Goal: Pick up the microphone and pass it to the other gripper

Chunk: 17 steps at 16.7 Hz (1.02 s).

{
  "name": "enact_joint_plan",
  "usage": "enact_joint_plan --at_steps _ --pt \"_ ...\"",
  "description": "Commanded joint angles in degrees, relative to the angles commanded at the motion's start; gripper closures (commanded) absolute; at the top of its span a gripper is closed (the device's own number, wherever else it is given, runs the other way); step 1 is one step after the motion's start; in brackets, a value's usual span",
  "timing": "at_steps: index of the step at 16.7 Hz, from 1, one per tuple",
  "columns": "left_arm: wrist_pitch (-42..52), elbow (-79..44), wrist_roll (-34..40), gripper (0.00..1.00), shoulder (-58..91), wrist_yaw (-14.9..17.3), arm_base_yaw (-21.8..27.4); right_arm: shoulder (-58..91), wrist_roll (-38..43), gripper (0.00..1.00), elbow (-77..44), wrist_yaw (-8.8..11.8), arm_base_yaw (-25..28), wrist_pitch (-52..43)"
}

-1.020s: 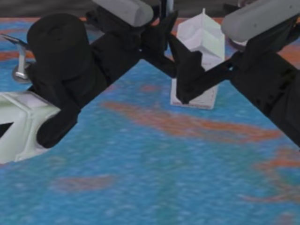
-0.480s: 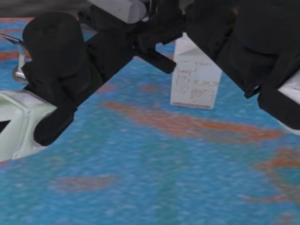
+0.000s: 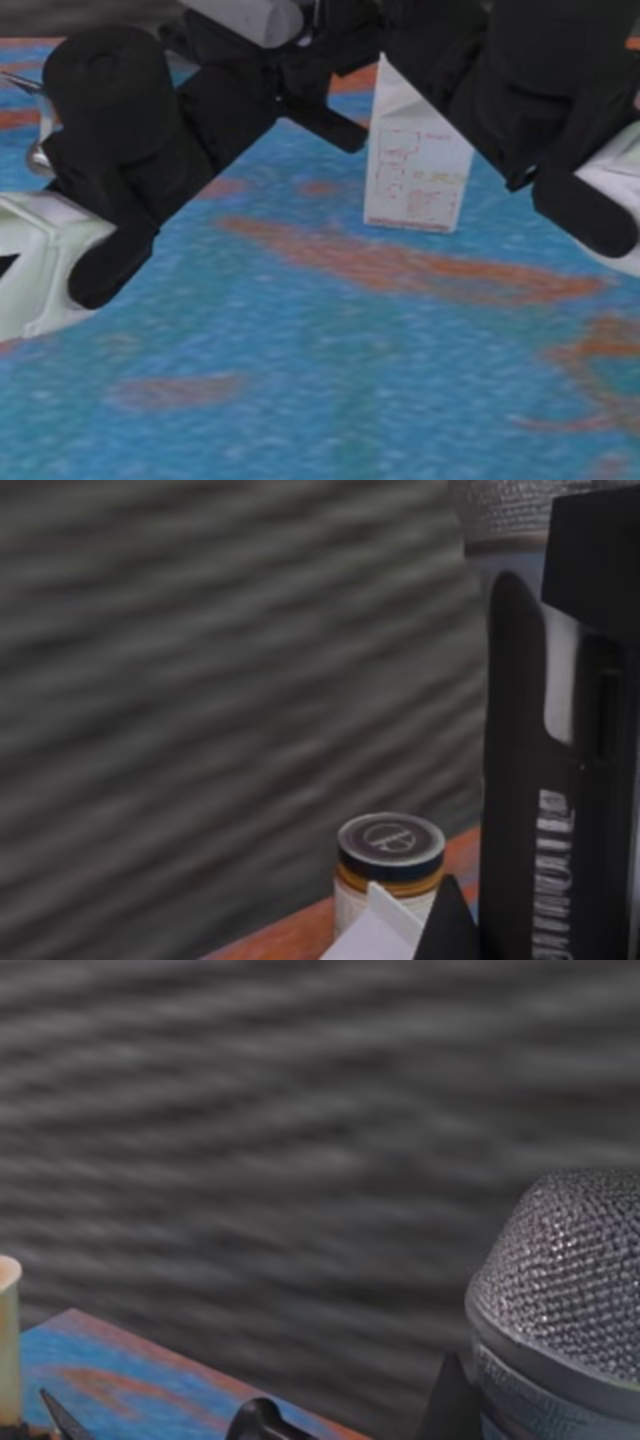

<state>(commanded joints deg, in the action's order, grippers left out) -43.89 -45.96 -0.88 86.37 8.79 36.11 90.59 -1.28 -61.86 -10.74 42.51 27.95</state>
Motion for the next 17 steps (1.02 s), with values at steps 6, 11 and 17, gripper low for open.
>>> enact_joint_plan --at_steps 6,11,17 --pt "0.0 0.0 0.0 1.00 0.0 0.0 0.0 0.0 0.0 0.60 0.0 0.0 0.0 0.0" --pt "0.0 0.0 0.0 1.00 0.0 0.0 0.0 0.0 0.0 0.98 0.0 0.0 0.0 0.0" --pt "0.0 0.0 0.0 1.00 0.0 0.0 0.0 0.0 0.0 1.00 0.0 0.0 0.0 0.0"
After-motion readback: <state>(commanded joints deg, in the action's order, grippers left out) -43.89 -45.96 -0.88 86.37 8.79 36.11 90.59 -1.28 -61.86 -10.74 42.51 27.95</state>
